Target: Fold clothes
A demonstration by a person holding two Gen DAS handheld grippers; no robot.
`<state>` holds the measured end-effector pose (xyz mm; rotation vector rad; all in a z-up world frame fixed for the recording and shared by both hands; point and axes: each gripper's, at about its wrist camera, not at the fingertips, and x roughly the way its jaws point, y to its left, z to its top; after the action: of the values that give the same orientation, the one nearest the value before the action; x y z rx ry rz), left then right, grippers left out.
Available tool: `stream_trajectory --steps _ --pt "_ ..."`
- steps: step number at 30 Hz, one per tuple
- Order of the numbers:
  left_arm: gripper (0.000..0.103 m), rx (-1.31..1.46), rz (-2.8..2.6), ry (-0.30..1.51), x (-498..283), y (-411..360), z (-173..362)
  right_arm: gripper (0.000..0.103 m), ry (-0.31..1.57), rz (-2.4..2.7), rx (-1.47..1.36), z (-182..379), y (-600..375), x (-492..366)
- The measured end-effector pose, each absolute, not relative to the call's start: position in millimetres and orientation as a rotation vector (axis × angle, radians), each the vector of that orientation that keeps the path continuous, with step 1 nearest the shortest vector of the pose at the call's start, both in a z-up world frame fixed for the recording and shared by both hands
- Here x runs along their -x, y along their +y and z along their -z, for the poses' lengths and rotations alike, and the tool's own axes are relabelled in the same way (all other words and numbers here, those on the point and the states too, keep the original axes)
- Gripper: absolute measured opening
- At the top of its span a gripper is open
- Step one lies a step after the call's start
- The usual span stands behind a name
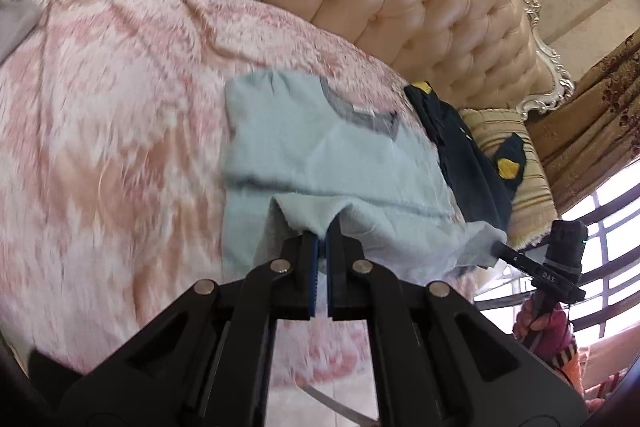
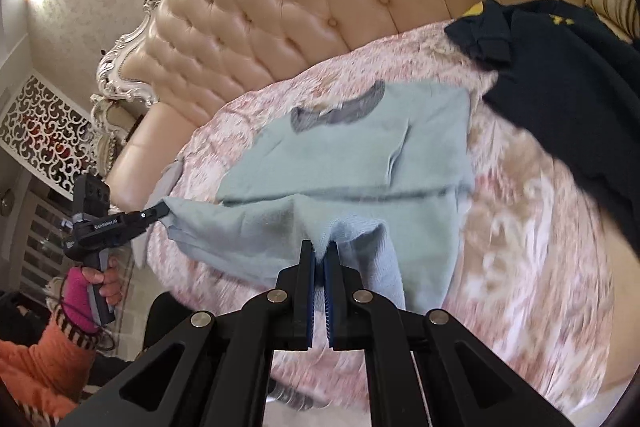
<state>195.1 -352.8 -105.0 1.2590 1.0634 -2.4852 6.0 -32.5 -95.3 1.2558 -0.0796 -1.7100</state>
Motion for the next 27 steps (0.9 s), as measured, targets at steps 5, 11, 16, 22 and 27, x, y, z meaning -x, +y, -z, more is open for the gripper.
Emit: stream_trajectory --steps 5,11,16,22,27 --pt "0.003 -1.254 2.474 1.018 -162.6 -369.5 105.2 0.004 -0.074 1.744 -1.269 106.2 -57.1 24.3" --pt "0.003 -1.242 2.428 1.046 -146.6 -383.9 110.1 0.004 -0.081 1.766 -1.29 115.8 -72.1 49.9" --pt "0.003 -1.21 2.425 1.062 -137.8 -394.5 103.2 0.004 -0.124 1.776 -1.26 105.4 -71.8 61.5" --pt "0.004 -1.276 2.344 1.056 -120.7 -400.5 135.2 0.004 -0.082 1.781 -1.339 131.4 -92.0 76.6" --pt "0.005 -1.303 2.294 1.063 -115.4 -405.1 160.0 0.011 -0.098 1.795 -1.401 157.6 -95.3 88.8"
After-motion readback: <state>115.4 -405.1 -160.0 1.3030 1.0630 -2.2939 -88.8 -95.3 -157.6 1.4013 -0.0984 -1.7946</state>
